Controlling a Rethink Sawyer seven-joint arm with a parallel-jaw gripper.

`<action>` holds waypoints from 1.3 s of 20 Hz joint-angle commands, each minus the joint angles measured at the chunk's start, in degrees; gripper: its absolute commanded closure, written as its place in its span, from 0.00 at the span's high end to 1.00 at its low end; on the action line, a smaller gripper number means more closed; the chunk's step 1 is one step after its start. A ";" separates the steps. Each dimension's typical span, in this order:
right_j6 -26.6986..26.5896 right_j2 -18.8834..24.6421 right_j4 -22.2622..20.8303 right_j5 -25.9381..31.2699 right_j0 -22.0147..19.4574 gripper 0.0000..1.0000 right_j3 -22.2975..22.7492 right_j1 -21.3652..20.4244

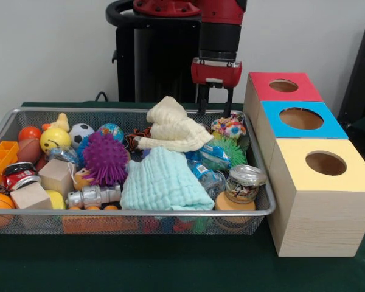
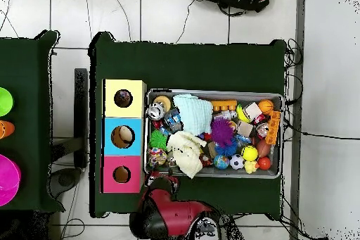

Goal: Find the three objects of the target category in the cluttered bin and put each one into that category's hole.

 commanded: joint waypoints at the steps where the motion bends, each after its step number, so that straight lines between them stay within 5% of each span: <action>1: 9.31 0.39 3.92 -8.37 -0.86 1.00 -7.69 7.31; 26: 10.76 4.31 7.56 -6.76 -1.71 1.00 -6.57 5.22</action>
